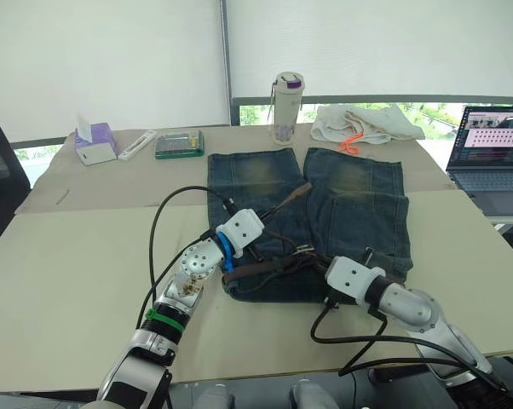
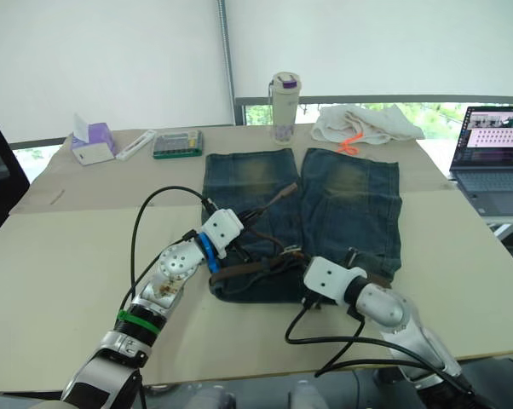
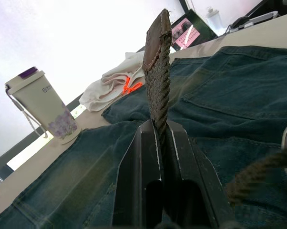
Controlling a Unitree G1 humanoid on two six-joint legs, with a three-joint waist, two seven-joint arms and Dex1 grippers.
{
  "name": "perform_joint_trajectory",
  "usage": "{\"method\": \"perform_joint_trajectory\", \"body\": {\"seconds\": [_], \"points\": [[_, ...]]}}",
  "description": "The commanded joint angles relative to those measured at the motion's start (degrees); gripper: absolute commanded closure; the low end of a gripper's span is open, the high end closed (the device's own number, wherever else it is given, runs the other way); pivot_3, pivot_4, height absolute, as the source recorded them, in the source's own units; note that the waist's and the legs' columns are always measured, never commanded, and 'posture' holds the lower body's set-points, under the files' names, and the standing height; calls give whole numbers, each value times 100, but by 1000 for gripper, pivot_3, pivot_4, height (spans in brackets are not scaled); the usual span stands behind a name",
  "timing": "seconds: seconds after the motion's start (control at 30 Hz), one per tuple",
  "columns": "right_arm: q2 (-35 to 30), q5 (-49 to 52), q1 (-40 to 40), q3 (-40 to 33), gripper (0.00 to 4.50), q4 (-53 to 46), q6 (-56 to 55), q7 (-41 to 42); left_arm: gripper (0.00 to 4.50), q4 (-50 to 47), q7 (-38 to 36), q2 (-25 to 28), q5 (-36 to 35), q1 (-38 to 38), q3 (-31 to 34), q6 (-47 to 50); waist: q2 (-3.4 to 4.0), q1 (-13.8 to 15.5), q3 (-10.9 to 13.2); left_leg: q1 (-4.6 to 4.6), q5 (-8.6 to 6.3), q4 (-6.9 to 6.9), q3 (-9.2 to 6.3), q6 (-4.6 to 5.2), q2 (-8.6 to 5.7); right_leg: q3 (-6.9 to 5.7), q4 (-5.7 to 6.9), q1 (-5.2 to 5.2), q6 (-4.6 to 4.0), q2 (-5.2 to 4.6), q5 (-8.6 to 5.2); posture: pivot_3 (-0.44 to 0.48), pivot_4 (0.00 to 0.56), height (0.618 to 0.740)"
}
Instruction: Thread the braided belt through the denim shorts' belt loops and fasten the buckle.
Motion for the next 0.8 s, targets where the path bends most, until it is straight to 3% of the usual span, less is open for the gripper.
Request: {"method": "perform_joint_trajectory", "body": {"seconds": [0.03,0.2,0.37,0.5,0.8], "points": [[181,-175,88,-242,4488,51,-295,-330,4500,-222,188,102,179,-28,71,-170,0,-3,0,0,0,0,1,0,-1,0,1,0,-10,0,6,0,150,740],[269,-694,120,-265,4488,254,-651,-733,4500,-308,187,232,400,21,-16,-374,0,-2,0,3,0,0,1,-1,-1,1,2,0,-12,0,7,0,150,740],[53,-1682,41,-81,4488,440,-1288,-1119,4500,-609,-884,763,321,71,-354,-144,3,-6,-1,2,2,0,3,-3,-2,1,3,0,-13,-1,8,0,150,740],[0,-2103,8,-52,4488,688,-1650,-1359,4500,-803,-1340,1012,406,-10,-497,93,2,2,-1,3,2,0,4,-3,-3,1,2,3,-12,-2,7,0,150,740],[76,-2746,-57,-86,4488,993,-1692,-1663,4500,-1152,-1489,1286,780,-37,-637,25,2,0,-1,4,2,0,5,-3,-3,2,4,3,-14,-2,8,0,150,740]]}}
